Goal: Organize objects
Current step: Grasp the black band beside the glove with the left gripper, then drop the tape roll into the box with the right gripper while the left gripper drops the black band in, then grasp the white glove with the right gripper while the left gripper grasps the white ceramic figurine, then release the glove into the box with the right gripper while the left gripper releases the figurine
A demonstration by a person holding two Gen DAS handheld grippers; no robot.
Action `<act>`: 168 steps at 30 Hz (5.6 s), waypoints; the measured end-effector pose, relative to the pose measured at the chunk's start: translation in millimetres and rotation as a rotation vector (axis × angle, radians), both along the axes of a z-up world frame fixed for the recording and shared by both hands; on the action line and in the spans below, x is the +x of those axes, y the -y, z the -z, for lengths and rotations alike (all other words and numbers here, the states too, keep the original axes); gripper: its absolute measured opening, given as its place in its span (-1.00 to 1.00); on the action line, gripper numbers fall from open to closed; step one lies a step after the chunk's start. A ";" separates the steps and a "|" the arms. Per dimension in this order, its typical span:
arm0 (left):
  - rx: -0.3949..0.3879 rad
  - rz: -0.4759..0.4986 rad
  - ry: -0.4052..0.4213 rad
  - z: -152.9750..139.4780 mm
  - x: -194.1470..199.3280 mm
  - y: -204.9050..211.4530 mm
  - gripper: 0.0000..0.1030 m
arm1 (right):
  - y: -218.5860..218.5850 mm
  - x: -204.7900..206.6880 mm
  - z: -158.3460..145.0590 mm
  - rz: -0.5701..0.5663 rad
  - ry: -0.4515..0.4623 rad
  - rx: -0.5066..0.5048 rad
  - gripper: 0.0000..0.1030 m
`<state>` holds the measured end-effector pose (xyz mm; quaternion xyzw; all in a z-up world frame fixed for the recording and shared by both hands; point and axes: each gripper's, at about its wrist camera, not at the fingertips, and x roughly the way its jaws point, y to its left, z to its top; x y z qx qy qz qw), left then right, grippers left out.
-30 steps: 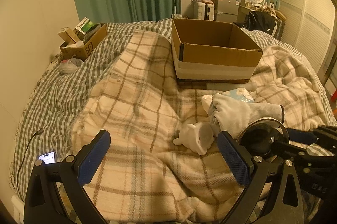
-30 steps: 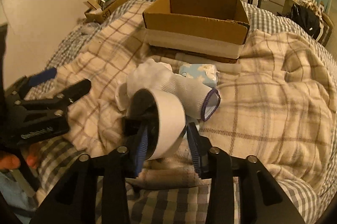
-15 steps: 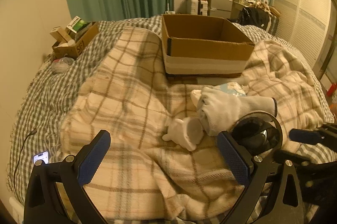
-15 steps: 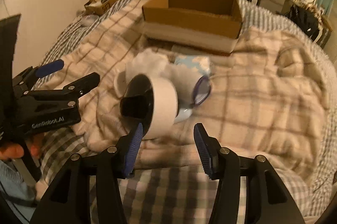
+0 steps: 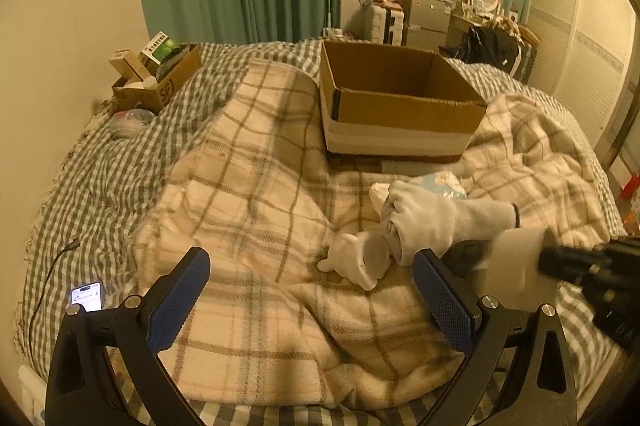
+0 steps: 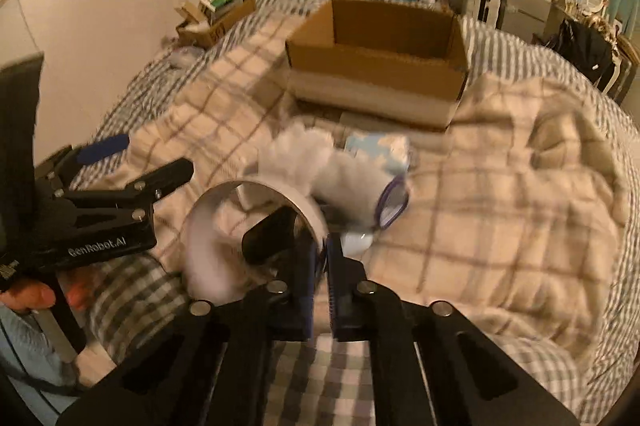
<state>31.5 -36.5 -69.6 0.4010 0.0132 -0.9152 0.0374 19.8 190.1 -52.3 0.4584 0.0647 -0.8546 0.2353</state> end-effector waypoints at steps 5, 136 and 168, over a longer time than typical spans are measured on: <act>-0.001 0.028 0.002 -3.1 1.5 -14.3 1.00 | -16.0 -0.5 -33.1 0.037 -0.092 0.044 -0.95; 0.077 0.181 0.290 106.6 -89.2 -29.3 0.21 | 12.7 -88.6 5.3 -0.076 -0.026 0.153 -0.50; 0.041 0.130 -0.083 -85.6 -184.0 -16.9 0.20 | 9.6 -182.2 -146.8 0.062 -0.335 0.071 -0.50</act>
